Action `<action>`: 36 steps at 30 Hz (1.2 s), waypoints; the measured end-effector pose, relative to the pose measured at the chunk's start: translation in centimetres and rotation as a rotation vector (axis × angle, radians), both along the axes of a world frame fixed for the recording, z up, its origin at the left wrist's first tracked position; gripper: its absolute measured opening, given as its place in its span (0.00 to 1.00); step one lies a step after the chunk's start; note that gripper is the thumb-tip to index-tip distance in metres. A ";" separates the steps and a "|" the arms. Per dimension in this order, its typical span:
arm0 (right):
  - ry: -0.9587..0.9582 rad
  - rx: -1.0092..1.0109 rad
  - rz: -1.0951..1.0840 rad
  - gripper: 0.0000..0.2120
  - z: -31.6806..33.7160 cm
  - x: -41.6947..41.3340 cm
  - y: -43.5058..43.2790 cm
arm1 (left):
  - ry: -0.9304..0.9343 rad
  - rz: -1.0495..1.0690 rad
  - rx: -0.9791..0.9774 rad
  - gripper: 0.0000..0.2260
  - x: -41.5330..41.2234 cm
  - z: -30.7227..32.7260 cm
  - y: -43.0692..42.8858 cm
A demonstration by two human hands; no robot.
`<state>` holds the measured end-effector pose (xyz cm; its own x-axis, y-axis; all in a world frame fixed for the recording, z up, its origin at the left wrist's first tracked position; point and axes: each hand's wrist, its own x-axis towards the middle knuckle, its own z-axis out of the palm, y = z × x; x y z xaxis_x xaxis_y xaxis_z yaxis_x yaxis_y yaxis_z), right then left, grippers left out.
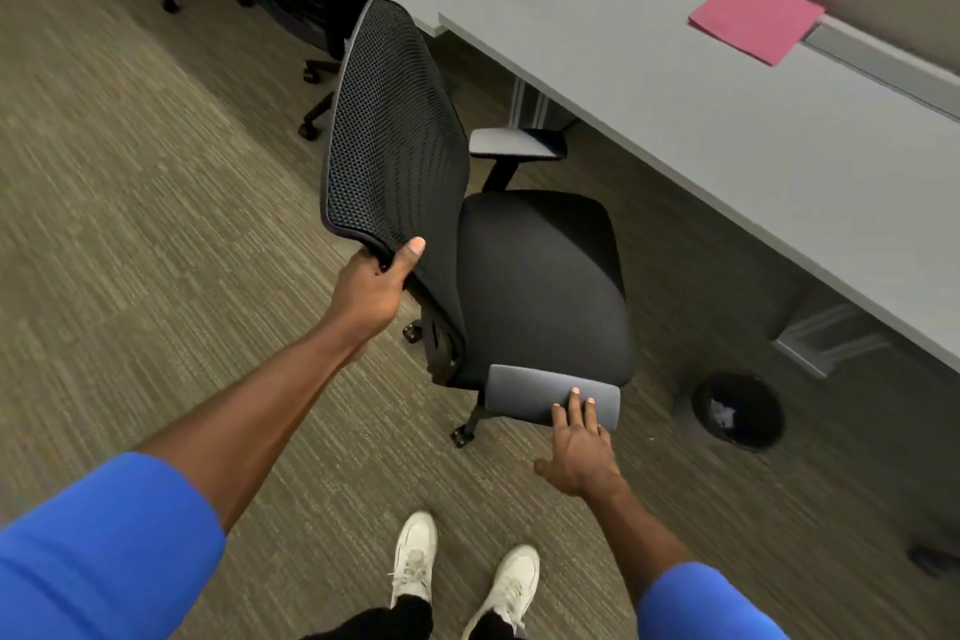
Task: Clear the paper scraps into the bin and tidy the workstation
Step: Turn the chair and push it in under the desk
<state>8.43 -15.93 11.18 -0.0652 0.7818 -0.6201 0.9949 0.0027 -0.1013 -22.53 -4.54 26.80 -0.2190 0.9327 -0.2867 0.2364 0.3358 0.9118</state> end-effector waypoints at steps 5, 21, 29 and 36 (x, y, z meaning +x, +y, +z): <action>-0.002 -0.023 -0.097 0.47 1.0 1.1 0.8 | 0.136 -0.006 0.019 0.21 4.3 1.1 -1.9; 0.626 0.860 -0.411 0.48 15.5 -8.2 -0.3 | 0.251 -0.372 0.232 0.39 -1.2 -0.2 -6.0; 0.433 1.042 -0.320 0.46 20.4 -10.9 0.4 | 0.332 -0.192 0.233 0.43 -6.6 4.5 1.9; 0.230 1.113 -0.417 0.34 19.9 -9.6 0.5 | 0.251 -0.106 0.216 0.58 -7.5 6.2 9.1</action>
<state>-1.22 -15.43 31.08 0.2985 0.8675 0.3979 0.8992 -0.1159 -0.4219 -29.98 4.54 33.03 -0.1561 0.9873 -0.0293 0.4856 0.1025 0.8682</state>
